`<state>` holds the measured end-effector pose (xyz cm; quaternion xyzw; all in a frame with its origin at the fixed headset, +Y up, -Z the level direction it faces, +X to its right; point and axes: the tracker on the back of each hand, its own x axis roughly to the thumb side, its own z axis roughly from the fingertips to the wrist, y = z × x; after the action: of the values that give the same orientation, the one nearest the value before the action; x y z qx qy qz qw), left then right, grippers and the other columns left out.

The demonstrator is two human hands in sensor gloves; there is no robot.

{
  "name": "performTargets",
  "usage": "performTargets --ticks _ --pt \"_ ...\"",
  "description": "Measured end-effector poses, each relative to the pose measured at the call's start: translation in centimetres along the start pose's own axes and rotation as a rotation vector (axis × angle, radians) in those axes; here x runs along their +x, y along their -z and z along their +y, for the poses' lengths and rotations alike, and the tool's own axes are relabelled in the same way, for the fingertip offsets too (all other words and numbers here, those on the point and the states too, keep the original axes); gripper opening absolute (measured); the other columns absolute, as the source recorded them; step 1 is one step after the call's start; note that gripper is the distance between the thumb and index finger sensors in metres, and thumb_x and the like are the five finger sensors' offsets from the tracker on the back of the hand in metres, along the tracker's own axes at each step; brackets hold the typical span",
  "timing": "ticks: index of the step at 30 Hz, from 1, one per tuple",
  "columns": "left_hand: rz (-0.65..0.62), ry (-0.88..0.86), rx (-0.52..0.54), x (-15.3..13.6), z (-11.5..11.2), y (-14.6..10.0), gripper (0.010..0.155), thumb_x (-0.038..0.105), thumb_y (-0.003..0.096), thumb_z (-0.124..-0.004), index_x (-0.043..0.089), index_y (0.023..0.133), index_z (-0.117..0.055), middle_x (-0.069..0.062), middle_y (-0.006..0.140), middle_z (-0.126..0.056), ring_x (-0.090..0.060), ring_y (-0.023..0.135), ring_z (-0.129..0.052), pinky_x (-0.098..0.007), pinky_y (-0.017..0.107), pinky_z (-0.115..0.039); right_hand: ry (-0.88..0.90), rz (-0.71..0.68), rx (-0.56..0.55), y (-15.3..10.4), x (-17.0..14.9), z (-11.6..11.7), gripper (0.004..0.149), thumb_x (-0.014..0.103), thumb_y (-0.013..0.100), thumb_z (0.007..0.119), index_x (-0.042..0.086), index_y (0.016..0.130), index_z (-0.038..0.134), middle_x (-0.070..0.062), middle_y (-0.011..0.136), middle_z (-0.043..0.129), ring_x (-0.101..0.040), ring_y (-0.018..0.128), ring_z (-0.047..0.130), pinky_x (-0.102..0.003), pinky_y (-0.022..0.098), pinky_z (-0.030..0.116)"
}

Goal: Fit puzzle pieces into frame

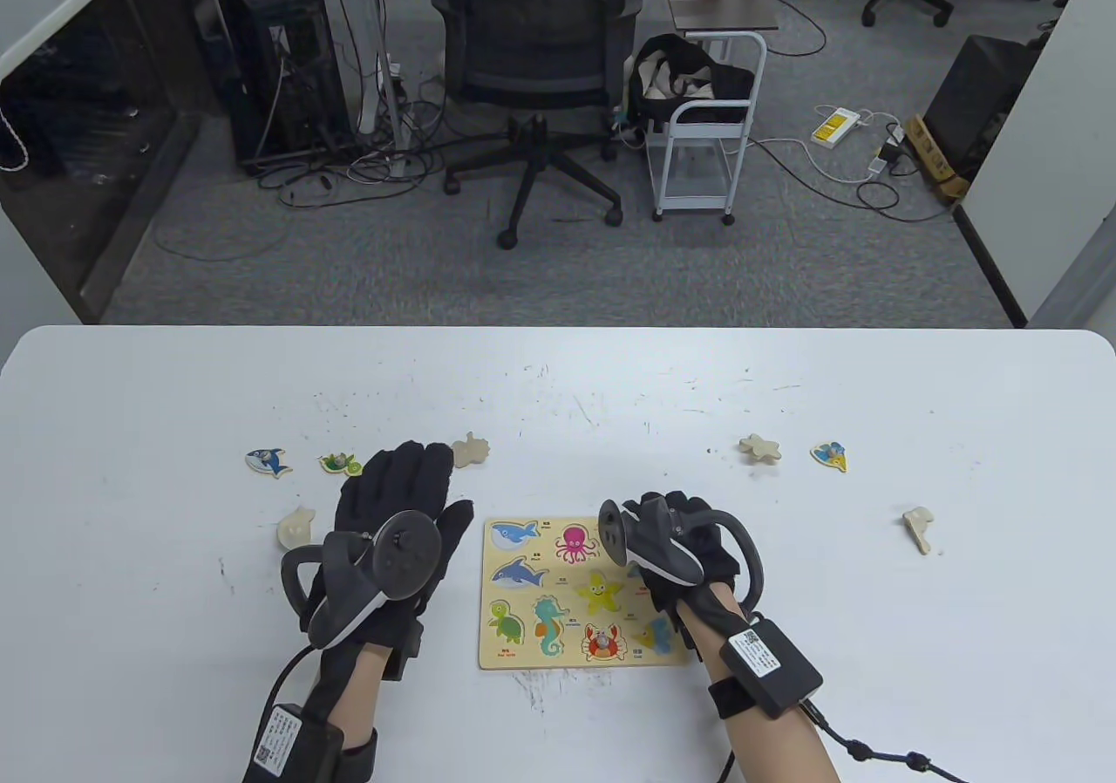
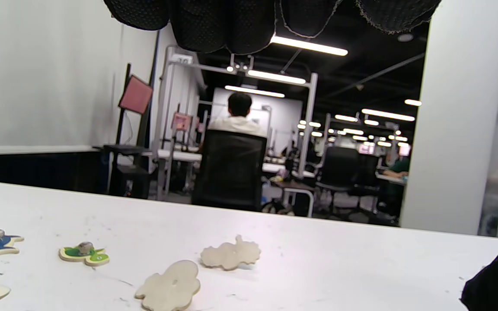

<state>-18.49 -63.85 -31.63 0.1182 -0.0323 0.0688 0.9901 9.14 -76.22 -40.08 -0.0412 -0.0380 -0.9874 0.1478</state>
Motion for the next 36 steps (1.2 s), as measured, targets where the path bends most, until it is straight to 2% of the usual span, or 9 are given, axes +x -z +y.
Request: performTargets --ticks 18,29,33,36 --pt "-0.005 0.013 -0.018 0.3 -0.2 0.1 0.069 0.065 0.0535 -0.064 0.038 0.116 -0.054 -0.003 0.123 -0.066 -0.034 0.113 -0.066 -0.057 0.082 -0.059 -0.006 0.009 -0.007 -0.3 0.2 0.1 0.043 0.042 0.04 0.09 0.042 0.082 0.081 0.014 0.083 0.092 -0.013 0.071 0.095 -0.039 0.062 0.077" --pt "-0.008 0.011 -0.025 0.3 -0.2 0.1 0.069 0.065 0.0536 -0.064 0.038 0.116 -0.054 -0.003 0.123 -0.066 -0.034 0.112 -0.066 -0.057 0.082 -0.059 0.064 0.014 0.023 -0.3 -0.2 0.6 0.043 0.043 0.042 0.087 0.041 0.084 0.079 0.012 0.085 0.09 -0.014 0.072 0.095 -0.04 0.062 0.077" --pt "-0.008 0.011 -0.028 0.3 -0.2 0.1 0.069 0.065 0.0536 -0.064 0.038 0.116 -0.054 -0.003 0.123 -0.067 -0.034 0.112 -0.066 -0.057 0.082 -0.059 0.091 -0.013 0.073 -0.3 -0.9 0.2 0.047 0.048 0.041 0.084 0.041 0.088 0.077 0.012 0.09 0.088 -0.016 0.077 0.093 -0.041 0.064 0.076" --pt "-0.006 0.013 -0.029 0.2 -0.2 0.1 0.069 0.065 0.0535 -0.064 0.038 0.116 -0.054 -0.003 0.123 -0.067 -0.034 0.112 -0.067 -0.057 0.082 -0.06 0.16 0.008 0.068 -0.3 -2.2 -0.6 0.051 0.049 0.042 0.083 0.041 0.091 0.074 0.011 0.096 0.084 -0.018 0.083 0.09 -0.043 0.067 0.073"
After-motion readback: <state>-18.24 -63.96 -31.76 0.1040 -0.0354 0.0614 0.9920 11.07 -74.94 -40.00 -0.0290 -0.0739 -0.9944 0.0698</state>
